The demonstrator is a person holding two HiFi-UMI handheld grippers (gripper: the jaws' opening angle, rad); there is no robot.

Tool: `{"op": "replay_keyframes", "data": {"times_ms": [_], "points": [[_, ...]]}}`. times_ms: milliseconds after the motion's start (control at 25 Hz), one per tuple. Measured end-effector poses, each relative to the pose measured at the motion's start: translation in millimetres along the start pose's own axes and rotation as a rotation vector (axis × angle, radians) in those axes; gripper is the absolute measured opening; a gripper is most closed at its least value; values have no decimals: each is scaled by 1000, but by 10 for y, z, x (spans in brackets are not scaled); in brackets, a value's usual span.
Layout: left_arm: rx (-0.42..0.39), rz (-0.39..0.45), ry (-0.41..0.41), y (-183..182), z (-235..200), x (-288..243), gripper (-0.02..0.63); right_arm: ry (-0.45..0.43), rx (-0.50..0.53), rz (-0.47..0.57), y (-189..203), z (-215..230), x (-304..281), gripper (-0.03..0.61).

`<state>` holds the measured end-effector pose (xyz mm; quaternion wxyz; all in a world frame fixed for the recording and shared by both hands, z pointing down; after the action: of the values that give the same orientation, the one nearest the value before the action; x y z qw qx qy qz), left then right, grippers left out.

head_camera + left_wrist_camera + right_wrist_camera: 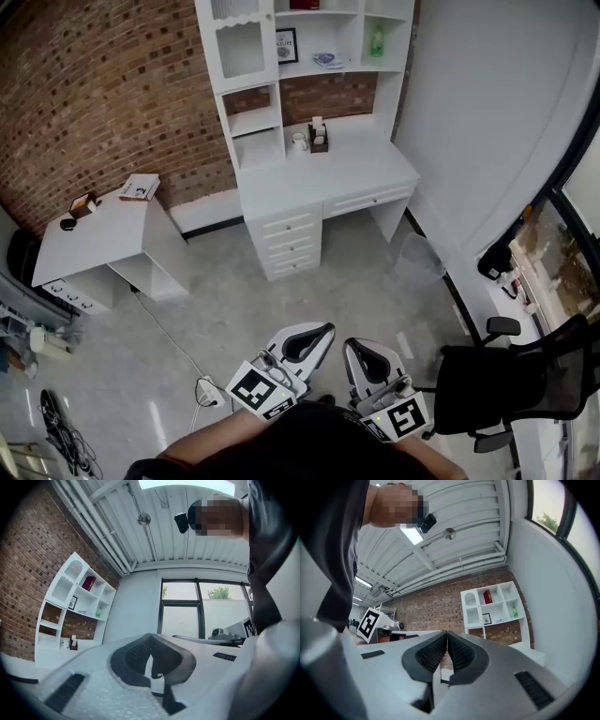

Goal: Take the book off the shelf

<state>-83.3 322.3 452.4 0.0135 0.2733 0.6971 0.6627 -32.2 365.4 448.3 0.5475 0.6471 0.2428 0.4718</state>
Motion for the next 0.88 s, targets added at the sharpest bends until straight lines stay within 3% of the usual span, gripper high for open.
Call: {"op": "replay_keyframes", "data": {"times_ms": [280, 480, 640, 880], "points": [[57, -11, 91, 288, -80, -424, 8, 82, 2, -7, 77, 446, -30, 17], [95, 3, 152, 359, -383, -785, 8, 148, 42, -80, 244, 780, -216, 17], [116, -1, 175, 443, -796, -1032, 8, 167, 23, -77, 383, 1067, -603, 17], [102, -10, 145, 406, -1801, -1233, 8, 139, -2, -75, 722, 1383, -1570, 17]]}}
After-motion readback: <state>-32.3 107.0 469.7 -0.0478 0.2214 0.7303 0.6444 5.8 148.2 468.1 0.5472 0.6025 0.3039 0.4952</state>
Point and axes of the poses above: the fingertips, and each gripper's own axes: x backward along the fingers, z to its right, y out of its underside, the point moved 2 cm from there along x, backward along the fingers, and after that the axes turned 10 degrees about z, right-handed, at the moved point
